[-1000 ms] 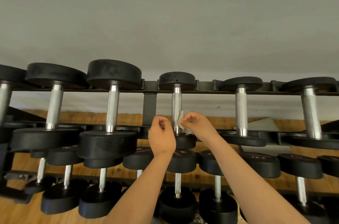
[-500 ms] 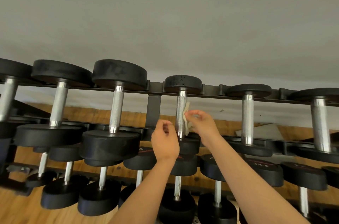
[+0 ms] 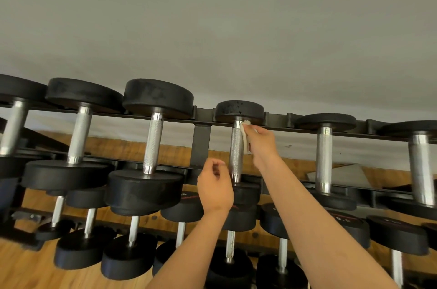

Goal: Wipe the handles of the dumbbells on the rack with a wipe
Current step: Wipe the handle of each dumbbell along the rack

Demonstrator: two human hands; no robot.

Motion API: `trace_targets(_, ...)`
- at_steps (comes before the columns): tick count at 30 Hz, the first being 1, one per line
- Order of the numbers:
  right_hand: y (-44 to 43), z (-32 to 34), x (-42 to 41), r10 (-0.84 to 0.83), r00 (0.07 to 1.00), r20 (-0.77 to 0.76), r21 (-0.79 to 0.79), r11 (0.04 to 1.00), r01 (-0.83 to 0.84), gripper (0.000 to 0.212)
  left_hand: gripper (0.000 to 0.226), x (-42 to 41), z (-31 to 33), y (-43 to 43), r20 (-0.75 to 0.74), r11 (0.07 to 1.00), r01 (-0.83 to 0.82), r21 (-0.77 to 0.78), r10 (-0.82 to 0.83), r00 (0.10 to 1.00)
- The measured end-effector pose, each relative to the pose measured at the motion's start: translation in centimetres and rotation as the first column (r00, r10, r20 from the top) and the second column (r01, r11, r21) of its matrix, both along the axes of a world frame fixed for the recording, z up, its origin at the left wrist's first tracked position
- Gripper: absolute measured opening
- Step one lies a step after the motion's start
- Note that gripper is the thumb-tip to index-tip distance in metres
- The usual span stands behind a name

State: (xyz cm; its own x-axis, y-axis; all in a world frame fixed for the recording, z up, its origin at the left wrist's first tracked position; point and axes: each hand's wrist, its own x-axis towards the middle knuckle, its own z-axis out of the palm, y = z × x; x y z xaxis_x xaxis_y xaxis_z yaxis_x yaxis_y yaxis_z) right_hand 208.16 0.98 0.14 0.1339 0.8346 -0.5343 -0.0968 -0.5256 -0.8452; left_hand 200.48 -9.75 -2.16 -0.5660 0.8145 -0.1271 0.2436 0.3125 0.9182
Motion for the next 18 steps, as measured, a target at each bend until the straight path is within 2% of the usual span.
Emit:
trace_targets(5, -1.2, 0.0, 1.2, 0.114, 0.982, 0.149, 0.083, 0.988, -0.127, 0.024, 0.015, 0.0, 0.0, 0.0, -0.009, 1.000, 0.008, -0.009, -0.008, 1.000)
trace_targets(9, -2.7, 0.2, 3.0, 0.278, 0.891, 0.359, 0.085, 0.941, -0.328, 0.014, 0.017, 0.0, 0.1, -0.1, 0.001, 1.000, 0.009, -0.015, -0.008, 1.000)
trace_targets(11, -2.9, 1.0, 3.5, 0.213, 0.891, 0.401, 0.171, 0.938, -0.301, 0.010, 0.018, 0.0, 0.3, 0.0, 0.006, 1.000, 0.005, -0.022, -0.005, 1.000)
trace_targets(14, -1.9, 3.0, 3.8, 0.001, 0.899, 0.438, 0.394, 0.898, -0.193, 0.001, 0.018, 0.1, 0.4, 0.0, 0.010, 1.000, 0.007, -0.027, -0.007, 1.000)
trace_targets(18, 0.1, 5.1, 3.0, -0.122, 0.891, 0.438, 0.570, 0.804, -0.170, 0.010, 0.018, 0.0, 0.5, -0.1, 0.014, 1.000, 0.013, -0.015, -0.013, 1.000)
